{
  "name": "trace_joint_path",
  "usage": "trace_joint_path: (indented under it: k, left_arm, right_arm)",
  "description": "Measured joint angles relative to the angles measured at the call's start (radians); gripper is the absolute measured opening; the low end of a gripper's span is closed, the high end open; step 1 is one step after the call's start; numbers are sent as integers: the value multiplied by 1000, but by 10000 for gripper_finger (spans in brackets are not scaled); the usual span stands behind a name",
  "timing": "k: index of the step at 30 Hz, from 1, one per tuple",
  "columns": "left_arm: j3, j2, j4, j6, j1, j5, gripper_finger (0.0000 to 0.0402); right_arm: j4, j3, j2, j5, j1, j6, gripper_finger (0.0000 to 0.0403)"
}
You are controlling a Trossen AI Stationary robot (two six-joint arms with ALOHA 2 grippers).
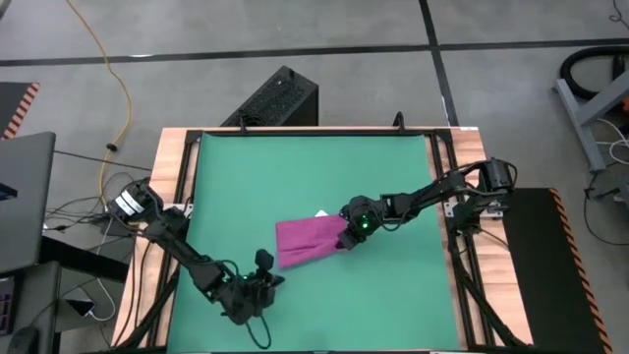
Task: Roll towel
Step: Roll the violet towel
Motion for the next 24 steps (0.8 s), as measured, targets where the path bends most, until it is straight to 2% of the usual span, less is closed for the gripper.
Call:
trace_joint_path:
  k: [10, 19, 24]
  left_arm:
    - [0, 74, -21, -38, 31, 5, 0]
    - [1, 89, -30, -35, 33, -125, 0]
    - [1, 89, -32, -30, 61, -122, 0]
  right_arm:
    - [12, 0, 0, 0, 6, -3, 17]
    - [9, 0, 0, -10, 10, 20, 17]
    - [9, 0, 0, -24, 9, 31, 17]
